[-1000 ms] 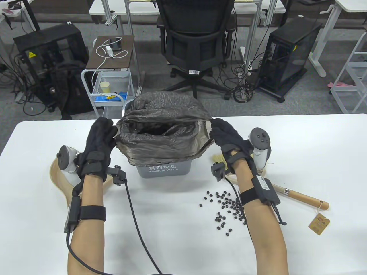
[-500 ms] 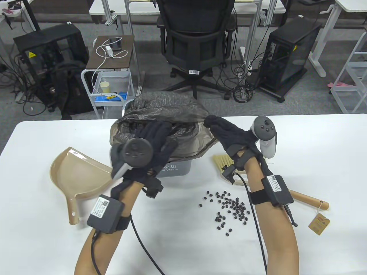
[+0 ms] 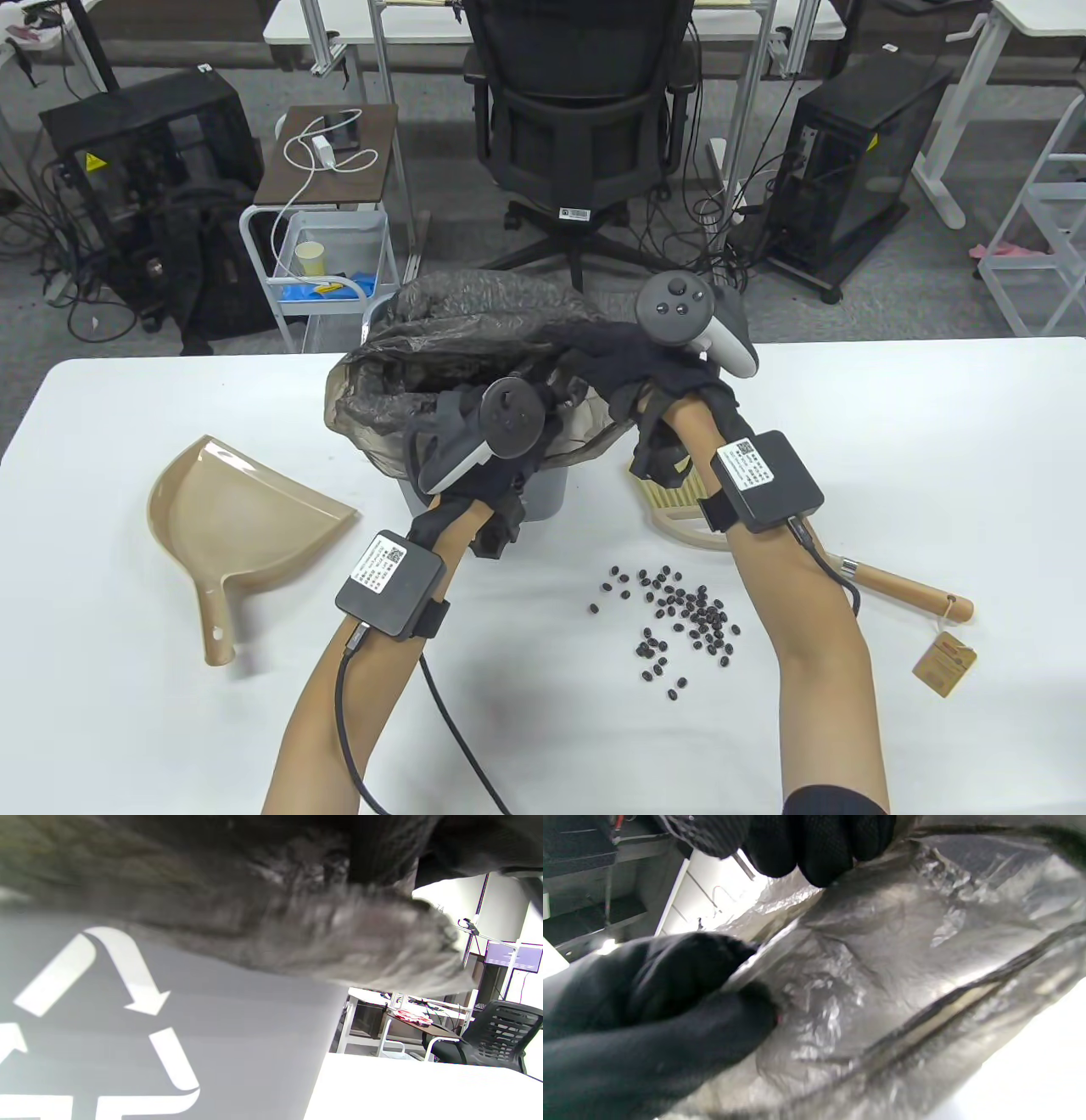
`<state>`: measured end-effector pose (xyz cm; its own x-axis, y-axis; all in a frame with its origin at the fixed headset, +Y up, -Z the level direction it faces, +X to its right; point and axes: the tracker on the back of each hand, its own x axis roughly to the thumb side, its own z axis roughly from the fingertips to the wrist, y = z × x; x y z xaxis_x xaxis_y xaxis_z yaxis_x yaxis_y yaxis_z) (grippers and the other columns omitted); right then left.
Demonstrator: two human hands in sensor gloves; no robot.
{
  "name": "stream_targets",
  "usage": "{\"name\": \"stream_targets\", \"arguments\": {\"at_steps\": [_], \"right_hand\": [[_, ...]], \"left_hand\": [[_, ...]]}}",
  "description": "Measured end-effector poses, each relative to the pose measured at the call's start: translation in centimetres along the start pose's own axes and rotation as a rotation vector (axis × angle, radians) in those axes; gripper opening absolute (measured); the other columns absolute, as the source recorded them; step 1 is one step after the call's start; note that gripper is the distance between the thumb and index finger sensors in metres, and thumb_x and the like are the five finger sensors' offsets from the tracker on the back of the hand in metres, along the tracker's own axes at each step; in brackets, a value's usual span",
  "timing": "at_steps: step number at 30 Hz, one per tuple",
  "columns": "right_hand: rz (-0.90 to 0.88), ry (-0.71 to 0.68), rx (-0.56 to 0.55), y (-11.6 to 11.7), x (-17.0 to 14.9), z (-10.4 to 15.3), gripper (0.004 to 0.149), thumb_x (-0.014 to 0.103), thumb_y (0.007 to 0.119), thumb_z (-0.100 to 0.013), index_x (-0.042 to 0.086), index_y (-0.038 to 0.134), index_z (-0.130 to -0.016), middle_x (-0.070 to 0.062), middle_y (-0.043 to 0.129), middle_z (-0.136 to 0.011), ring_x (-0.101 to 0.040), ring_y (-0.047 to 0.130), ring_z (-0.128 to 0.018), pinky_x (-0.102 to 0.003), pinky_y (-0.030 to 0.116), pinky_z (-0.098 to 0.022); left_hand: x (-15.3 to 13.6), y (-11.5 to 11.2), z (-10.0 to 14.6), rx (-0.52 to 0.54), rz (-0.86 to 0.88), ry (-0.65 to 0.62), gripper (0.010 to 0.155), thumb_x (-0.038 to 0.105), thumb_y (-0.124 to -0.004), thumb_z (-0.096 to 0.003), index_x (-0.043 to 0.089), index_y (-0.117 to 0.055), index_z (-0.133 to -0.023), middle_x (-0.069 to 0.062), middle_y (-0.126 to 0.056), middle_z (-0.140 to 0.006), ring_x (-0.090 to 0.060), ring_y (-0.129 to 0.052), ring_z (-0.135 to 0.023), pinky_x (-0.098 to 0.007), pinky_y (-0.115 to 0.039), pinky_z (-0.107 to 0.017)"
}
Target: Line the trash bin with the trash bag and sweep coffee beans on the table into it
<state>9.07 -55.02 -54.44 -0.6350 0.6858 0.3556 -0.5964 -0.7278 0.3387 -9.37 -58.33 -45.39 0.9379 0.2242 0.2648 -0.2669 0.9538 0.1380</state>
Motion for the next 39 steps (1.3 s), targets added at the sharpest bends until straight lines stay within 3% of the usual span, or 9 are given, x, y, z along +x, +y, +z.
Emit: {"name": "stream_targets", "arguments": {"at_steps": [11,14,17,19,22,30,35,37,39], "right_hand": [[-0.320,0.114,-0.068,0.3,-5.3,-6.9,0.061,0.044,0.060,-0.057,0.033,0.033,-0.111,0.000,0.029,-0.122,-0.032,0.019,-0.112,-0.046,0.018,-0.081],[-0.713,0.094,0.035,2.1,-8.3,-8.4,0.068,0.053,0.057,-0.059,0.034,0.018,-0.112,0.001,0.016,-0.124,-0.031,0.009,-0.113,-0.046,0.012,-0.081],[-1.009,0.080,0.030,4.2,-10.8,-9.0,0.073,0.059,0.058,-0.058,0.035,0.015,-0.112,0.001,0.016,-0.124,-0.033,0.013,-0.114,-0.049,0.015,-0.082],[-1.164,0.094,0.049,6.2,-12.3,-9.2,0.074,0.062,0.059,-0.057,0.032,0.021,-0.113,-0.002,0.028,-0.125,-0.040,0.023,-0.113,-0.056,0.020,-0.080],[-1.376,0.046,0.085,8.4,-12.7,-9.5,0.083,0.073,0.058,-0.051,0.027,0.029,-0.115,-0.009,0.043,-0.122,-0.039,0.019,-0.112,-0.053,0.004,-0.077],[-1.270,0.234,0.001,7.9,-13.4,-7.3,0.080,0.067,0.055,-0.053,0.023,0.025,-0.114,-0.014,0.039,-0.119,-0.043,0.018,-0.108,-0.054,0.006,-0.075],[-0.764,0.147,-0.262,4.2,-12.3,-3.8,0.073,0.061,0.056,-0.057,0.023,0.029,-0.113,-0.015,0.043,-0.116,-0.044,0.030,-0.106,-0.055,0.017,-0.075],[-0.628,0.136,-0.410,2.7,-11.9,-2.1,0.068,0.057,0.055,-0.059,0.022,0.031,-0.112,-0.014,0.048,-0.113,-0.045,0.044,-0.102,-0.056,0.038,-0.073],[-0.663,0.157,-0.520,1.4,-11.9,-0.5,0.063,0.051,0.056,-0.057,0.020,0.039,-0.110,-0.016,0.058,-0.109,-0.046,0.058,-0.097,-0.057,0.049,-0.070]], "left_hand": [[-0.4,0.0,0.0,-0.024,0.010,-0.062,0.041,0.042,-0.080,-0.0558,0.028,-0.077,-0.095,0.002,-0.090,-0.094,-0.023,-0.082,-0.092,-0.063,-0.046,-0.082],[-0.6,-0.1,0.1,-0.016,0.021,-0.080,0.041,0.041,-0.080,-0.0557,0.028,-0.077,-0.095,0.002,-0.089,-0.094,-0.023,-0.081,-0.093,-0.062,-0.043,-0.083],[-0.7,-0.2,0.2,-0.012,0.025,-0.089,0.041,0.041,-0.080,-0.0556,0.028,-0.077,-0.095,0.002,-0.089,-0.094,-0.023,-0.080,-0.094,-0.062,-0.041,-0.083],[-1.0,-0.3,0.2,-0.007,0.049,-0.108,0.041,0.041,-0.081,-0.0554,0.028,-0.077,-0.095,0.002,-0.088,-0.094,-0.023,-0.079,-0.095,-0.061,-0.038,-0.084],[-1.1,-0.4,0.0,-0.014,0.049,-0.102,0.041,0.041,-0.080,-0.0557,0.029,-0.077,-0.095,0.003,-0.088,-0.095,-0.024,-0.078,-0.095,-0.061,-0.037,-0.085],[-1.3,-0.3,-0.2,-0.050,0.085,-0.100,0.044,0.041,-0.079,-0.0570,0.030,-0.074,-0.099,0.002,-0.086,-0.100,-0.025,-0.076,-0.099,-0.062,-0.035,-0.084],[-2.0,0.3,-0.5,-0.130,0.204,-0.122,0.048,0.041,-0.078,-0.0578,0.029,-0.070,-0.104,0.001,-0.082,-0.106,-0.027,-0.072,-0.103,-0.061,-0.030,-0.085],[-2.0,0.3,-0.6,-0.146,0.212,-0.121,0.049,0.040,-0.078,-0.0577,0.028,-0.070,-0.104,0.000,-0.082,-0.107,-0.028,-0.072,-0.103,-0.061,-0.029,-0.084],[-1.9,0.3,-0.7,-0.153,0.182,-0.112,0.049,0.040,-0.077,-0.0578,0.028,-0.069,-0.104,0.001,-0.081,-0.107,-0.028,-0.072,-0.103,-0.062,-0.030,-0.084]]}}
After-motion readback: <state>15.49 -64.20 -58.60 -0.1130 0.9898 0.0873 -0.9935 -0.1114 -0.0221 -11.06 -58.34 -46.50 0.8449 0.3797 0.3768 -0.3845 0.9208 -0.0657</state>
